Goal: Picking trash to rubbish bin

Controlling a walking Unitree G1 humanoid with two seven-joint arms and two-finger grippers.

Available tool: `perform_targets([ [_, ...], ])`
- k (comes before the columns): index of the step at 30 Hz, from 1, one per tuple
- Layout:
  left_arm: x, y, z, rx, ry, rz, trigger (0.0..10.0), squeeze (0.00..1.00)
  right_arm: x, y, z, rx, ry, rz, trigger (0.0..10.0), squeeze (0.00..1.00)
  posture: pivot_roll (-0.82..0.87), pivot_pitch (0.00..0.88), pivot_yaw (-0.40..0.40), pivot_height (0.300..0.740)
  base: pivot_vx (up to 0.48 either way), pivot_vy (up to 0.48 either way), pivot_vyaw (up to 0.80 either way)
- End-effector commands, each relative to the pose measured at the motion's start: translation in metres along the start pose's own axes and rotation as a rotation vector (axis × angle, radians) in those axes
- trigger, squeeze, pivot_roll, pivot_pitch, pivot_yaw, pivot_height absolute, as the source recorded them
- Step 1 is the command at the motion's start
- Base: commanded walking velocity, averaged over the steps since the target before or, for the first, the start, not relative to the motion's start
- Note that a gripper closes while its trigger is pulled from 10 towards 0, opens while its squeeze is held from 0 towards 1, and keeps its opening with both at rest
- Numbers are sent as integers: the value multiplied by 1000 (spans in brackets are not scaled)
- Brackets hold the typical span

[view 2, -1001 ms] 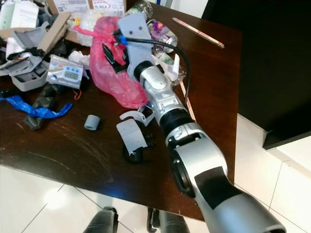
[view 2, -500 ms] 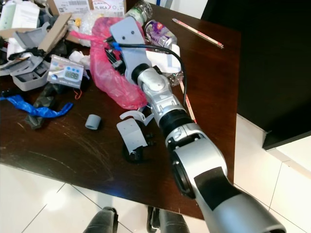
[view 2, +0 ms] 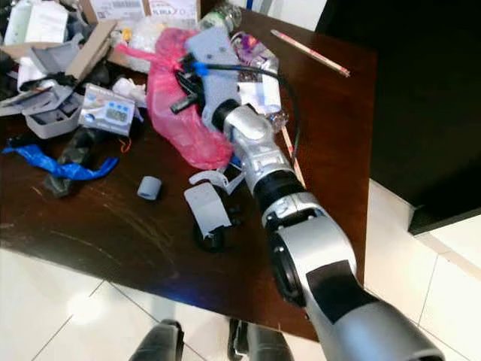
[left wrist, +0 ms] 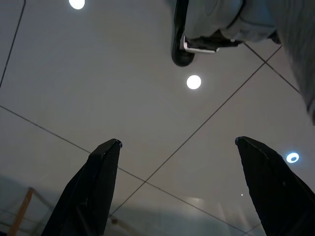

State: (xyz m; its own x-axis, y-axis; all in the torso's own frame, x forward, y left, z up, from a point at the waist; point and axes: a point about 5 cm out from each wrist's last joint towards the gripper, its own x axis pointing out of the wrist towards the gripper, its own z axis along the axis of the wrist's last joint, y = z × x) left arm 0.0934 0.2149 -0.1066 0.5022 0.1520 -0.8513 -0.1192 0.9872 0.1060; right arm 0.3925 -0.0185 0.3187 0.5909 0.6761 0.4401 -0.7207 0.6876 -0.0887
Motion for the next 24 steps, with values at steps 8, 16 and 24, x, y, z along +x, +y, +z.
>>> perform_targets([
  [8,1,-3,-4,5,55,-13,10000,0,-19,-43,45,303,-323,-77,0,0,245,237,-135,740,0,0,0],
  [16,4,1,7,10,42,-10,10000,0,-34,-66,65,387,-465,-106,0,0,247,185,-122,740,0,0,0],
  [24,8,0,17,9,30,-11,10000,0,-84,-123,88,280,-527,-385,0,0,238,154,-112,740,0,0,0],
])
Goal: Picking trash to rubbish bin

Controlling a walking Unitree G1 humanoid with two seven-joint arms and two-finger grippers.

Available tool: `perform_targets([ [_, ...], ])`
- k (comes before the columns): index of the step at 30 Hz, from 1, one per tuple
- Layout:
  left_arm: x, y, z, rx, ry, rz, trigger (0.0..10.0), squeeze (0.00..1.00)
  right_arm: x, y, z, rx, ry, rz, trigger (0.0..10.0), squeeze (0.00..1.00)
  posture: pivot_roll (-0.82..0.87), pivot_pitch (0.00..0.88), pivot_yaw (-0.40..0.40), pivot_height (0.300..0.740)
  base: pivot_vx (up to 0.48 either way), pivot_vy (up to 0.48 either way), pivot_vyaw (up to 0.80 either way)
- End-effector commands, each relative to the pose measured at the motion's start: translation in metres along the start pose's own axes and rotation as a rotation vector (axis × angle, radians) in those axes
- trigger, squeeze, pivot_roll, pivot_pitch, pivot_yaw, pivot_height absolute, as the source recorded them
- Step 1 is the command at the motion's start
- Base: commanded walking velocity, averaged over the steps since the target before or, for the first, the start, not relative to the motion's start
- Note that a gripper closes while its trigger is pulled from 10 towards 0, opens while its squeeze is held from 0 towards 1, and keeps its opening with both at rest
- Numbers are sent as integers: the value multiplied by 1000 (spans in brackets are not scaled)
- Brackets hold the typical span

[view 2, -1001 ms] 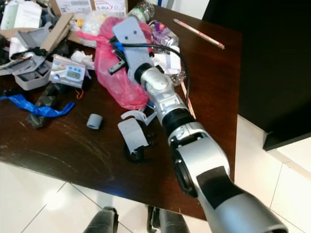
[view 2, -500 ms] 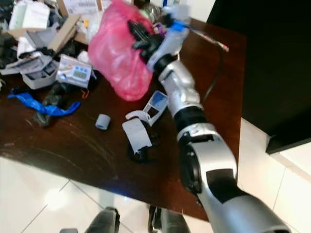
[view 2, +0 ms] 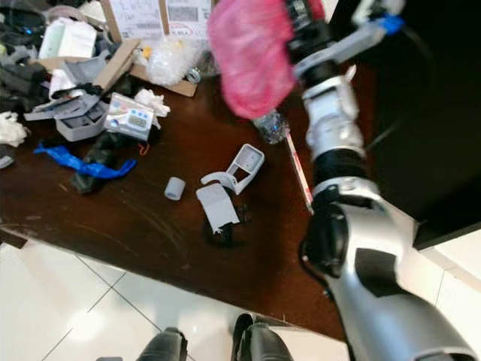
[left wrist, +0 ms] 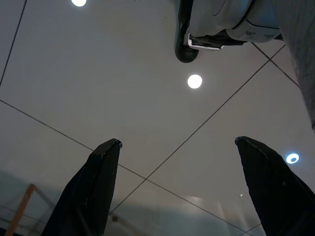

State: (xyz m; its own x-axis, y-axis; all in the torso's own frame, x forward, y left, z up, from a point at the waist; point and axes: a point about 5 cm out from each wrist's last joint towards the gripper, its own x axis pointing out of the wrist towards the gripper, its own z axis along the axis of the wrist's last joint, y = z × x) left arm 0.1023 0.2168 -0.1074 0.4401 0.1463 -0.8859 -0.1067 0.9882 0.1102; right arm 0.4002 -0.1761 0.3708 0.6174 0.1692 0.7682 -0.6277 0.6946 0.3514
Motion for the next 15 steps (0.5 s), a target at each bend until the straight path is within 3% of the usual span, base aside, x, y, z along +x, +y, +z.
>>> perform_targets([
  [1,2,-2,10,-2,-42,-12,10000,0,-7,-17,14,-88,-23,-92,0,0,231,146,-104,740,0,0,0],
  [3,2,-3,11,0,-42,-15,10000,0,-14,-30,24,-162,-19,-165,0,0,231,146,-104,740,0,0,0],
  [5,2,-4,12,5,-41,-19,10000,0,-25,-45,34,-291,18,-247,0,0,224,138,-103,740,0,0,0],
  [6,2,-4,12,5,-41,-19,10000,0,-25,-45,34,-291,18,-247,0,0,224,138,-103,740,0,0,0],
  [7,2,-4,11,9,-38,-19,10000,0,-38,-61,42,-421,64,-325,0,0,221,134,-102,740,0,0,0],
  [13,2,-4,11,10,-33,-17,10000,0,-61,-82,50,-563,130,-436,0,0,219,125,-104,740,0,0,0],
  [15,2,-4,11,9,-31,-15,10000,0,-76,-96,60,-629,145,-530,0,0,218,121,-104,740,0,0,0],
])
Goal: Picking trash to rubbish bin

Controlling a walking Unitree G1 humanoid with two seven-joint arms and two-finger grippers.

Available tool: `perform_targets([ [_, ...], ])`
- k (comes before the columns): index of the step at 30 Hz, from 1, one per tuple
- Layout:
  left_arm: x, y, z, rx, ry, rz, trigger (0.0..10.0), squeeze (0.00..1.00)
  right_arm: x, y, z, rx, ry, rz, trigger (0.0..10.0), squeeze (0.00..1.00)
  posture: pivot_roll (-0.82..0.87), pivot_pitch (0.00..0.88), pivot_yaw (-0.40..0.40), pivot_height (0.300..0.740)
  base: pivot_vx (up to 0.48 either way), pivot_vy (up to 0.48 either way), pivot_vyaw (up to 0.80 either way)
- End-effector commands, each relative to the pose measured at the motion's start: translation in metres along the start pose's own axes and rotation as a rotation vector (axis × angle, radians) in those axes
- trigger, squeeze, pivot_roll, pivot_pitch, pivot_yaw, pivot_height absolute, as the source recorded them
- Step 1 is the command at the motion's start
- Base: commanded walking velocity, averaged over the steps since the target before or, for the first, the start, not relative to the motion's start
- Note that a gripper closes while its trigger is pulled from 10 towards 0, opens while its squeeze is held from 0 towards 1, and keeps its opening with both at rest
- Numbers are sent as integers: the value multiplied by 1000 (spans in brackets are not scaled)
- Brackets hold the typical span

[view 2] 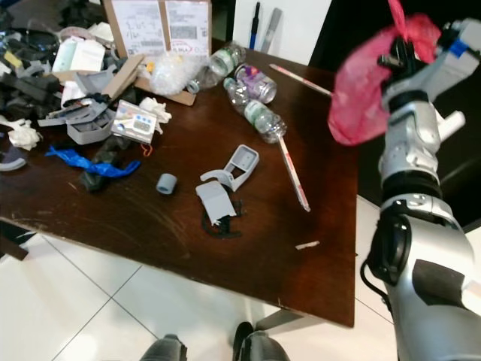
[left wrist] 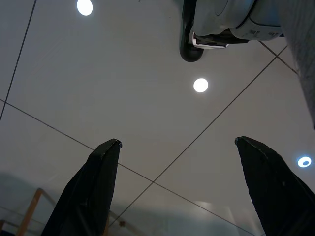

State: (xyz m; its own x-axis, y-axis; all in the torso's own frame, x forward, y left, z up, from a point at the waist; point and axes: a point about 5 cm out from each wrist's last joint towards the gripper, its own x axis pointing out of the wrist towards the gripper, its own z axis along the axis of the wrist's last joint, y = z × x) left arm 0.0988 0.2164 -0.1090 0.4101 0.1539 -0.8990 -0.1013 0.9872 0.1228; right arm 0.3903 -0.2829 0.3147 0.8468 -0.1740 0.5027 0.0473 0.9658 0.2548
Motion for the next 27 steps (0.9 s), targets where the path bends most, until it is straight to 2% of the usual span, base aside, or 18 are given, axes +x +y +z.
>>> perform_targets([
  [1,2,-4,15,-1,-63,-24,10000,0,-4,-15,3,-42,-7,-58,0,0,218,121,-104,740,0,0,0],
  [4,2,-4,16,3,-61,-24,10000,0,-21,-59,2,-162,46,-246,0,0,218,114,-104,740,0,0,0],
  [5,2,-4,16,3,-61,-24,10000,0,-21,-59,2,-162,46,-246,0,0,218,114,-104,740,0,0,0],
  [7,2,-5,16,3,-61,-25,10000,0,-29,-71,-2,-223,83,-286,0,0,217,111,-106,740,0,0,0],
  [9,2,-5,16,3,-61,-26,10000,0,-51,-96,-18,-317,194,-361,0,0,212,114,-108,740,0,0,0],
  [10,2,-5,16,3,-61,-26,10000,0,-51,-96,-18,-317,194,-361,0,0,212,114,-108,740,0,0,0],
  [13,2,-5,15,4,-60,-28,10000,0,-78,-117,-37,-405,314,-422,0,0,198,117,-106,740,0,0,0],
  [14,2,-5,15,4,-60,-28,10000,0,-78,-117,-37,-405,314,-422,0,0,198,117,-106,740,0,0,0],
  [16,2,-5,15,6,-58,-29,10000,0,-100,-130,-53,-466,413,-463,0,0,195,120,-106,740,0,0,0],
  [17,2,-5,14,6,-55,-30,10000,0,-119,-138,-66,-504,493,-489,0,0,188,123,-109,740,0,0,0],
  [18,2,-5,14,6,-55,-30,10000,0,-119,-138,-66,-504,493,-489,0,0,188,123,-109,740,0,0,0],
  [19,2,-5,14,7,-53,-31,10000,0,-136,-145,-77,-525,561,-517,0,0,187,124,-110,740,0,0,0],
  [21,2,-5,14,7,-53,-31,10000,0,-136,-145,-77,-525,561,-517,0,0,187,124,-110,740,0,0,0],
  [22,2,-6,13,5,-45,-31,10000,0,-180,-159,-100,-555,713,-576,0,0,189,128,-113,740,0,0,0],
  [23,2,-6,13,5,-45,-31,10000,0,-180,-159,-100,-555,713,-576,0,0,189,128,-113,740,0,0,0],
  [24,2,-8,11,1,-35,-30,10000,0,-218,-166,-116,-559,834,-617,0,0,190,132,-119,740,0,0,0],
  [25,2,-8,9,0,-28,-28,10000,0,-232,-167,-122,-565,880,-622,0,0,190,133,-119,740,0,0,0],
  [27,1,-9,7,-1,-20,-27,10000,0,-244,-167,-128,-568,922,-624,0,0,190,135,-120,740,0,0,0],
])
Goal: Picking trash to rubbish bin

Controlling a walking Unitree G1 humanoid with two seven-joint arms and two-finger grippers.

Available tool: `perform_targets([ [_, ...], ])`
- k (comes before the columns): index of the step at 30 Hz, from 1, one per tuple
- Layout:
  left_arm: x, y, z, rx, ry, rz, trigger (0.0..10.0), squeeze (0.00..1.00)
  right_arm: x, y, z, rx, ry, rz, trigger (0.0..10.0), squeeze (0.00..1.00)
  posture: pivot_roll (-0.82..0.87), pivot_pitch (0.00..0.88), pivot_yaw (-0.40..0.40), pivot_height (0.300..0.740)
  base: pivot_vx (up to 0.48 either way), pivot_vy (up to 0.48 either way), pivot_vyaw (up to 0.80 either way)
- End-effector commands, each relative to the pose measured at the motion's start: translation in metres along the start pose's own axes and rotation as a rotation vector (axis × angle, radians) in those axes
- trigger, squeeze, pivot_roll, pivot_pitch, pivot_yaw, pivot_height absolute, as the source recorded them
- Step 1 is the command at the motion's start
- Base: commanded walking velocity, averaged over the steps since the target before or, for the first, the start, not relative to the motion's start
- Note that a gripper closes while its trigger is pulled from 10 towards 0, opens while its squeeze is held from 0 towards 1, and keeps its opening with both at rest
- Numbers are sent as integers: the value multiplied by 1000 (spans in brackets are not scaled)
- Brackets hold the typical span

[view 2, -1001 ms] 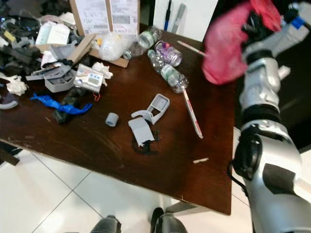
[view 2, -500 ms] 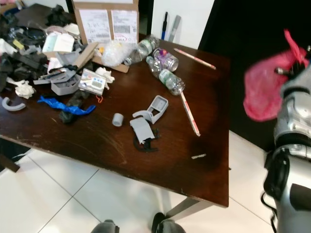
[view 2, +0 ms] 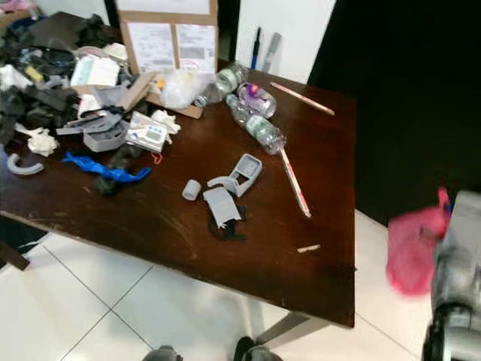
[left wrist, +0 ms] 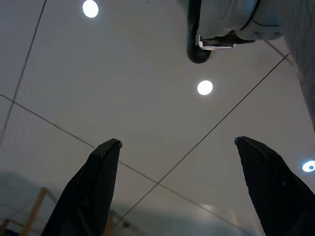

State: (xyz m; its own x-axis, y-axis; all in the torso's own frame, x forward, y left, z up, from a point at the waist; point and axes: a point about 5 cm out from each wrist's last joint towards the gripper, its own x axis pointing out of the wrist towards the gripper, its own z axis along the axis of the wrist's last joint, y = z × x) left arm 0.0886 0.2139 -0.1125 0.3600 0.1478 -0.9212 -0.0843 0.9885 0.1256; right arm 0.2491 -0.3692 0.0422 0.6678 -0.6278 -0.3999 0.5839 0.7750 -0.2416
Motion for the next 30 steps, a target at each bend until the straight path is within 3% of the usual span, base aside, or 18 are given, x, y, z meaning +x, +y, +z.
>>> perform_targets([
  [1,2,-7,18,-17,-75,-22,10000,0,1,-10,-1,-12,9,-35,0,0,190,135,-120,740,0,0,0],
  [3,2,-7,17,-19,-72,-21,10000,0,-2,-9,-10,-14,38,-30,0,0,189,135,-120,740,0,0,0],
  [4,2,-7,15,-22,-64,-19,10000,0,-9,-6,-35,-24,115,-19,0,0,192,135,-119,740,0,0,0],
  [6,2,-7,15,-22,-64,-19,10000,0,-9,-6,-35,-24,115,-19,0,0,192,135,-119,740,0,0,0],
  [7,2,-6,14,-25,-59,-16,10000,0,-13,-4,-49,-30,158,-6,0,0,193,134,-119,740,0,0,0],
  [8,1,-6,13,-27,-52,-13,10000,0,-23,3,-73,-42,233,19,10000,0,196,134,-115,740,0,0,0],
  [16,2,-2,14,-29,-46,-5,10000,0,-41,19,-108,-51,350,83,10000,0,195,126,-117,740,0,0,0],
  [30,2,-2,13,-40,-42,0,10000,0,-62,46,-136,-115,436,228,10000,0,198,122,-121,740,0,0,0],
])
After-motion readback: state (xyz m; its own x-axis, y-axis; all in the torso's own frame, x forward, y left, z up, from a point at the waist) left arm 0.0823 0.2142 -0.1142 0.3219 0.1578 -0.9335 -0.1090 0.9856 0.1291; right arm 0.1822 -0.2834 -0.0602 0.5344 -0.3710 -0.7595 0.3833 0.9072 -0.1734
